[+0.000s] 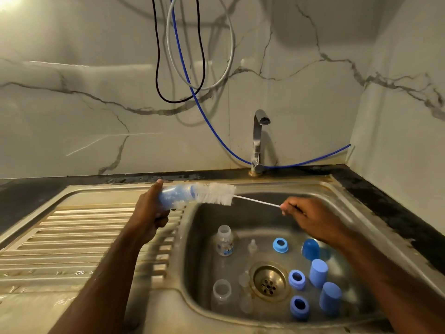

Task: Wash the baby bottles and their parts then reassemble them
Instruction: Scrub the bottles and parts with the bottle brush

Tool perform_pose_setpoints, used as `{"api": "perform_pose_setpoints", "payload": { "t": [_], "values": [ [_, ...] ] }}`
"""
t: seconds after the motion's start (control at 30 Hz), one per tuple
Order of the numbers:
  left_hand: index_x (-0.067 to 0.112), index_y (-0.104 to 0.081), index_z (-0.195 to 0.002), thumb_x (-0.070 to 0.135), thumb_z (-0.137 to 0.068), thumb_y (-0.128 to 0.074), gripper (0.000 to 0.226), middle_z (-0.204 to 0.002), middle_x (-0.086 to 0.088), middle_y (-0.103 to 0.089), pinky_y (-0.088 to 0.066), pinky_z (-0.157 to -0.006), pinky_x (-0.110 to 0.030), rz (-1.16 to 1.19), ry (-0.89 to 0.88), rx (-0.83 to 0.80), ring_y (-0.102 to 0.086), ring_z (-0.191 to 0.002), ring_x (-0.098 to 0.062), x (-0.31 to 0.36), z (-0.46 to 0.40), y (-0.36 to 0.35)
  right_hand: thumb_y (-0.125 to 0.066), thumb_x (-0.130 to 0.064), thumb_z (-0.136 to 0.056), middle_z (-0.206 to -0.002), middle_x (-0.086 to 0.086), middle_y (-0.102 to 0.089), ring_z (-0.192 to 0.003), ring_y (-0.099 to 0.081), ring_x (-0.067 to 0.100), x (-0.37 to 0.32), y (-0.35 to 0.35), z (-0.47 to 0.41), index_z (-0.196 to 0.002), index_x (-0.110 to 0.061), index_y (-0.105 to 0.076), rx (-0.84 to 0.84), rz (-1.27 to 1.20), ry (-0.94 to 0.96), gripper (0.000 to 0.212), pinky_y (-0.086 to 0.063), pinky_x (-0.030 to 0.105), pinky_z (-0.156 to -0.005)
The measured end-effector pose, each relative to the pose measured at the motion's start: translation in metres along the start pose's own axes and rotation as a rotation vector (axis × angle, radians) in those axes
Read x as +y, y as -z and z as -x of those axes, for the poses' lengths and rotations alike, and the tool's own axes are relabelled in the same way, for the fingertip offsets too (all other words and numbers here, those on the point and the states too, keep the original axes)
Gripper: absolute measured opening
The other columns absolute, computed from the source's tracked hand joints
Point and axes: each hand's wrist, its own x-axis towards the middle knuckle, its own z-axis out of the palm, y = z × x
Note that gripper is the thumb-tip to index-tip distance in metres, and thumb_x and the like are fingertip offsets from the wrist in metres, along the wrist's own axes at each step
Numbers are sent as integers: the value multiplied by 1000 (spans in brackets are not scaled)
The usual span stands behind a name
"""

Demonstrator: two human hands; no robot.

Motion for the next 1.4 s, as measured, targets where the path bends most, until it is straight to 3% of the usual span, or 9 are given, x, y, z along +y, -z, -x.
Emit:
{"api": "perform_pose_setpoints", "payload": {
  "t": [0.13, 0.33, 0.47, 0.63, 0.77, 0.9, 1.17, 1.3, 1.4],
  "values": [
    [13, -54, -120, 45, -104, -49, 36, -99, -12, -66, -48, -54, -27, 253, -73, 38, -58, -63, -14, -2, -1, -9, -49, -33, -104, -75, 0, -65, -71, -60, 15, -16, -21, -1, -83, -28, -65, -98, -207, -18, 27, -53, 42, -74],
    [15, -48, -130, 29, -102, -55, 32, -120, -8, -56, -53, -76, -23, -552, -563, 132, -61, -98, -15, 3, -2, -14, -61, -37, -98, -90, -11, -72, -78, -62, 1, -3, -14, -1, -100, -37, -68, 136, 46, 34, 8, -48, 25, -73],
    [8, -53, -134, 27, -104, -50, 36, -119, -7, -60, -51, -87, -31, -787, -655, 51, -60, -106, -18, 10, 1, -14, -58, -36, -100, -113, -4, -72, -102, -65, 23, 5, -3, -8, -114, -28, -73, 374, 413, -16, 22, -34, 41, -92],
    [26, -63, -119, 34, -107, -40, 27, -97, 12, -66, -49, -70, -19, -658, -477, -69, -64, -85, -1, 15, 2, -9, -42, -45, -96, -76, -11, -60, -79, -57, 18, 5, 10, -3, -79, -29, -61, 359, 357, 81, 30, -33, 41, -85],
    [19, -68, -113, 49, -103, -36, 44, -93, -8, -65, -36, -54, -26, -308, -305, -106, -52, -67, -14, 18, 5, 0, -67, -46, -90, -53, -4, -48, -55, -48, 19, 16, 17, 1, -58, -20, -52, 276, 14, 64, 44, -46, 44, -67],
    [14, -64, -114, 41, -108, -33, 41, -96, -13, -63, -37, -56, -28, -315, -305, -104, -53, -69, -15, 13, 6, -11, -70, -47, -86, -49, -8, -41, -50, -41, 10, 16, 10, 0, -53, -22, -46, 252, -11, 22, 48, -39, 35, -73],
    [13, -66, -107, 35, -109, -35, 38, -85, -6, -65, -41, -46, -13, -505, -352, -47, -57, -57, 2, 15, -4, -7, -59, -63, -81, -49, -10, -42, -52, -45, 11, 21, 19, 0, -52, -26, -44, 334, 79, 18, 50, -47, 53, -82],
    [16, -61, -106, 37, -107, -41, 29, -90, -13, -59, -43, -48, -18, -590, -363, -106, -55, -61, -2, -3, -3, -15, -63, -58, -88, -51, -9, -47, -57, -46, 6, 5, -7, -4, -55, -26, -46, 289, 228, 9, 49, -37, 44, -93],
    [12, -59, -112, 43, -100, -50, 34, -96, -19, -58, -42, -52, -29, -361, -335, -106, -53, -66, -18, -1, -1, -12, -57, -62, -88, -50, -8, -45, -51, -44, 7, 14, 0, -3, -58, -25, -48, 335, 169, -5, 49, -40, 33, -72]
  ]
}}
